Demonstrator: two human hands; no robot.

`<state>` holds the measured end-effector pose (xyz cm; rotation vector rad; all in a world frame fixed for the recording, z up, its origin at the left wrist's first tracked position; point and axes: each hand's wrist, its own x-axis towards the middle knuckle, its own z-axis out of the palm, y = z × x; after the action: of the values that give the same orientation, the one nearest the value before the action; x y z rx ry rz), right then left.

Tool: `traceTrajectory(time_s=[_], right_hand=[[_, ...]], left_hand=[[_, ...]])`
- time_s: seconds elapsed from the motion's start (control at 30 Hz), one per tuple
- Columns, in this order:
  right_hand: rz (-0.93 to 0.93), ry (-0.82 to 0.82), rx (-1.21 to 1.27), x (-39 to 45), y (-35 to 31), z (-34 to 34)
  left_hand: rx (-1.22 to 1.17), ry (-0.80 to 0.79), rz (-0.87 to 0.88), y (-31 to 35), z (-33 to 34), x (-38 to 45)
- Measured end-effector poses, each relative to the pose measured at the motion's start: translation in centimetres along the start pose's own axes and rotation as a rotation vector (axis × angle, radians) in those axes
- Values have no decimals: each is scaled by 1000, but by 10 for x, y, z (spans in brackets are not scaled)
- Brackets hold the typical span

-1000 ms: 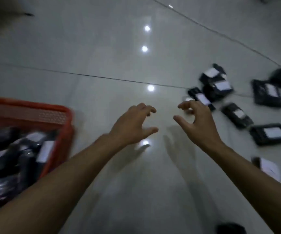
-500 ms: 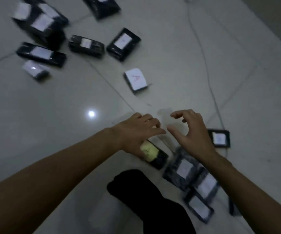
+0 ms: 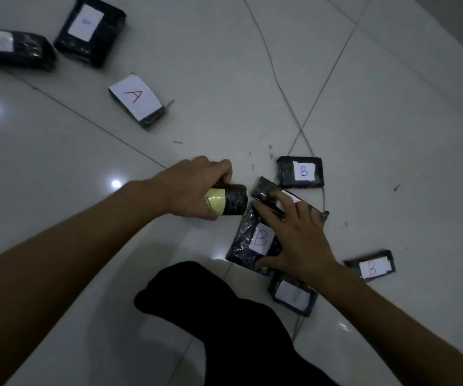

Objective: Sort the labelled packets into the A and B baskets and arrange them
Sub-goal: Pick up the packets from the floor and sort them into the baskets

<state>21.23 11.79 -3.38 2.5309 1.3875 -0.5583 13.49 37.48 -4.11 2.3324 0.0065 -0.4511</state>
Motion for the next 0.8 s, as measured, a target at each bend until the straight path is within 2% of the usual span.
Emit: traceTrajectory(time_s=[0.13, 0.2, 0.27, 0.33, 0.4, 0.47, 0.67, 0.8], right_hand=[[-84, -15, -109, 25, -1, -9], [-133, -4, -49, 35, -8, -18], [-164, 47, 161, 43, -15, -32], [-141, 85, 521, 56, -23, -49], [-86, 47, 828, 76, -37, -66], [-81, 22, 972, 103, -58, -77], [-277, -149, 1096, 163, -169, -87], [-432, -261, 1067, 175, -254, -93]], left_hand=[[-133, 103, -71, -9, -9, -13], [-202, 189, -106, -16, -14, -22], [-250, 300, -144, -24, -21, -35], [-295, 436, -200, -33, -31, -53], [-336, 549, -259, -42, -41, -76], [-348, 628, -334, -52, -48, -103], [-328, 811, -580, -78, -44, -207], [-325, 947, -746, -83, -23, -289]])
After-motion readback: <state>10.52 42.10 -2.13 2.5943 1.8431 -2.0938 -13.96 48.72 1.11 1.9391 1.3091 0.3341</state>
